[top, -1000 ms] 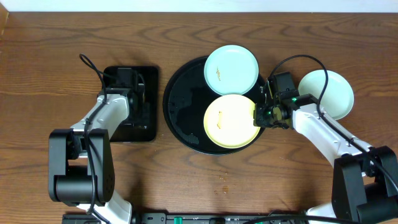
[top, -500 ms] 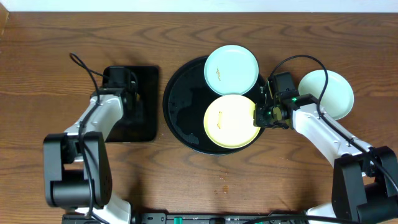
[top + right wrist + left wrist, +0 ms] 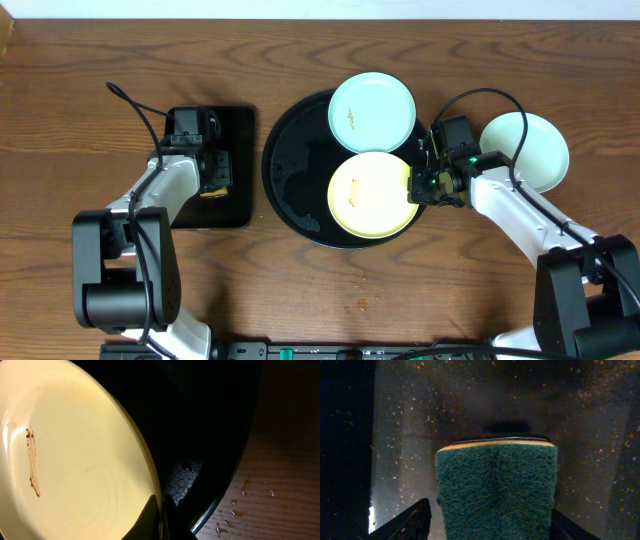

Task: Clean dirty plates on tray and stack at the side
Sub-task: 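Lift the sponge with the left gripper and carry it over the yellow plate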

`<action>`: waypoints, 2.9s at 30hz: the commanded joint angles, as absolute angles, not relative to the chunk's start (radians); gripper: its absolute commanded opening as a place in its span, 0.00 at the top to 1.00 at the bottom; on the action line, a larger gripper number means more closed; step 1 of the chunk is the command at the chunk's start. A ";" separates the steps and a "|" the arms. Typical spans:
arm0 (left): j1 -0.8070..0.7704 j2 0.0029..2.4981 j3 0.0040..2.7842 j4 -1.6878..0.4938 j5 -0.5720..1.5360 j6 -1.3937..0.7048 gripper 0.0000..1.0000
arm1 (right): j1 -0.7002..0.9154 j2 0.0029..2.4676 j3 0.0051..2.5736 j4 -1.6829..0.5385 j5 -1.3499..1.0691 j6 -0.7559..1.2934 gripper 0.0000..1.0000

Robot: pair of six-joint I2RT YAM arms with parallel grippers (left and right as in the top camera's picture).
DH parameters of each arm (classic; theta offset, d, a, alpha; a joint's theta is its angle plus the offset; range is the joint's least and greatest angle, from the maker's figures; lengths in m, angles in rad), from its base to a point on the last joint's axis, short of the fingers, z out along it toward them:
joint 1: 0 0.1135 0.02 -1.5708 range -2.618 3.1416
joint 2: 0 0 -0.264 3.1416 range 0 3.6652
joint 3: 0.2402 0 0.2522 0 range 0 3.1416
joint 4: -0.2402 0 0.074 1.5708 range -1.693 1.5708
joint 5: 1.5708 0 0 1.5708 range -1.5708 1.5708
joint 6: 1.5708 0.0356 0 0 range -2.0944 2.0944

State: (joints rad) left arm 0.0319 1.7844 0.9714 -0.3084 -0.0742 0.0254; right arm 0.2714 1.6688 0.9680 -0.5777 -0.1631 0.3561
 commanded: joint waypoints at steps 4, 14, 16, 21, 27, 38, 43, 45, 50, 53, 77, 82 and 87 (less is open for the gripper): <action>0.035 1.803 0.956 -0.296 0.004 0.025 0.92 | 0.276 1.669 0.987 -0.571 -0.162 0.366 0.99; 0.049 1.510 0.982 -0.299 0.089 0.025 0.92 | 0.276 1.669 0.987 -0.568 -0.161 0.365 0.99; 0.056 1.447 0.982 -0.297 0.086 0.025 0.92 | 0.276 1.669 0.987 -0.568 -0.161 0.357 0.99; 0.069 1.360 0.982 -0.276 0.086 0.025 0.92 | 0.276 1.669 0.987 -0.572 -0.161 0.351 0.99; 0.069 1.335 0.982 -0.179 0.086 0.025 0.93 | 0.276 1.669 0.987 -0.581 -0.161 0.351 0.99; 0.069 1.334 0.979 -0.141 0.086 0.025 0.93 | 0.276 1.669 0.987 -0.588 -0.161 0.351 0.99; 0.068 1.354 0.972 -0.182 0.092 0.024 0.92 | 0.276 1.669 0.987 -0.583 -0.161 0.351 0.99; 0.063 1.353 0.972 -0.228 0.105 0.025 0.93 | 0.276 1.669 0.987 -0.583 -0.161 0.351 0.99; 0.062 1.367 0.970 -0.255 0.079 0.025 0.92 | 0.276 1.669 0.987 -0.575 -0.161 0.351 0.99; 0.060 1.364 0.970 -0.268 0.078 0.025 0.92 | 0.276 1.669 0.987 -0.574 -0.161 0.351 0.99; -0.019 1.385 0.970 -0.171 0.253 0.126 0.93 | 0.276 1.669 0.987 -0.573 -0.162 0.397 0.99; -0.163 1.390 0.970 -0.190 0.303 0.064 0.93 | 0.276 1.669 0.986 -0.572 -0.162 0.397 0.99; -0.302 1.439 0.970 -0.246 0.303 0.011 0.93 | 0.277 1.669 0.968 -0.575 -0.162 0.397 0.99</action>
